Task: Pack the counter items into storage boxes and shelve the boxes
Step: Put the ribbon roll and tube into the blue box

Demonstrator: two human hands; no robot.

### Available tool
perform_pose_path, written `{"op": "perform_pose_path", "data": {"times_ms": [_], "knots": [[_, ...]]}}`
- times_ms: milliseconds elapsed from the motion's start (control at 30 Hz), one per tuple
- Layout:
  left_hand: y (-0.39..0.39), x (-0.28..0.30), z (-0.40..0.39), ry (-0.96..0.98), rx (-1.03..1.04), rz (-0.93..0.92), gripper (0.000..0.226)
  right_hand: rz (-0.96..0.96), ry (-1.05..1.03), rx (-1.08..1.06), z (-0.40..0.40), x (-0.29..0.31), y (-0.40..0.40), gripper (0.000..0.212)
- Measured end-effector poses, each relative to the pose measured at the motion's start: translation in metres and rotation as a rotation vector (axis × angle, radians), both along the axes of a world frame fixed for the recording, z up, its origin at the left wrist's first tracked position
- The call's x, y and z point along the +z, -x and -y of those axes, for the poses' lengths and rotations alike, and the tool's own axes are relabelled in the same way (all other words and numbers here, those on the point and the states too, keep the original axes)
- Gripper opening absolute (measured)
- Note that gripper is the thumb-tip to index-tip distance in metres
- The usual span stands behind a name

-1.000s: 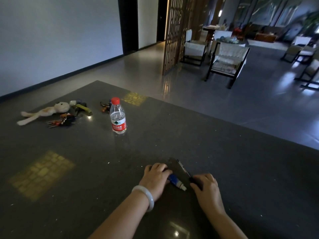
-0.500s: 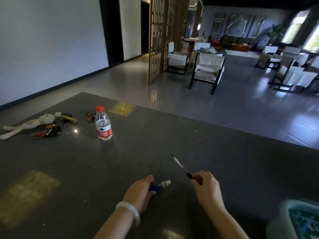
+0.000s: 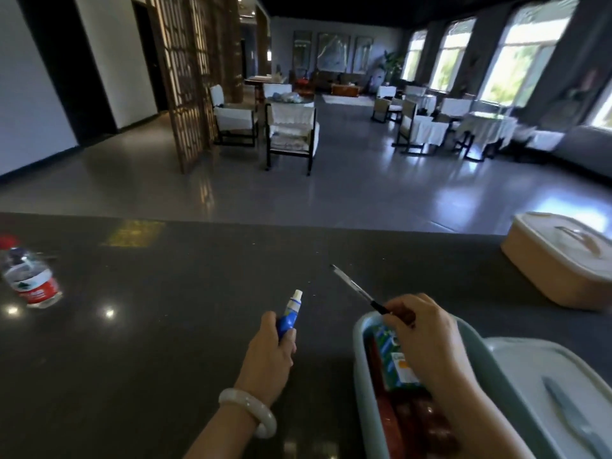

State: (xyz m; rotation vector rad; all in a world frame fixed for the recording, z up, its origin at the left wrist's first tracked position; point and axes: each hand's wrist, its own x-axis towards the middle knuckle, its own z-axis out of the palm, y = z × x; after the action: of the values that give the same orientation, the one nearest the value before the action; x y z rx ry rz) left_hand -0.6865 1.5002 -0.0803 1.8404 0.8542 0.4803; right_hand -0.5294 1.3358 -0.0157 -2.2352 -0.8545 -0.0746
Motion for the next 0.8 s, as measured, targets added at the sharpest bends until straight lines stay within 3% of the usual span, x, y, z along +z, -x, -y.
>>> {"op": "perform_pose_path", "data": {"times_ms": [133, 267, 367, 467, 800], "knots": [[-0.039, 0.01, 0.045, -0.002, -0.061, -0.012, 0.016, -0.025, 0.054, -0.093, 0.062, 0.005, -0.04, 0.013], [-0.06, 0.012, 0.078, -0.02, -0.074, -0.012, 0.022, 0.003, 0.183, -0.032, 0.092, -0.004, -0.064, 0.013], [-0.062, 0.009, 0.088, -0.107, 0.003, -0.005, 0.021, 0.025, 0.237, 0.097, 0.091, -0.016, -0.076, 0.012], [-0.06, 0.008, 0.089, -0.076, 0.051, -0.025, 0.019, 0.08, 0.248, 0.179, 0.076, -0.032, -0.089, 0.012], [-0.058, 0.002, 0.094, -0.057, 0.055, -0.065, 0.016, 0.134, 0.15, 0.161, 0.054, -0.067, -0.108, 0.01]]}}
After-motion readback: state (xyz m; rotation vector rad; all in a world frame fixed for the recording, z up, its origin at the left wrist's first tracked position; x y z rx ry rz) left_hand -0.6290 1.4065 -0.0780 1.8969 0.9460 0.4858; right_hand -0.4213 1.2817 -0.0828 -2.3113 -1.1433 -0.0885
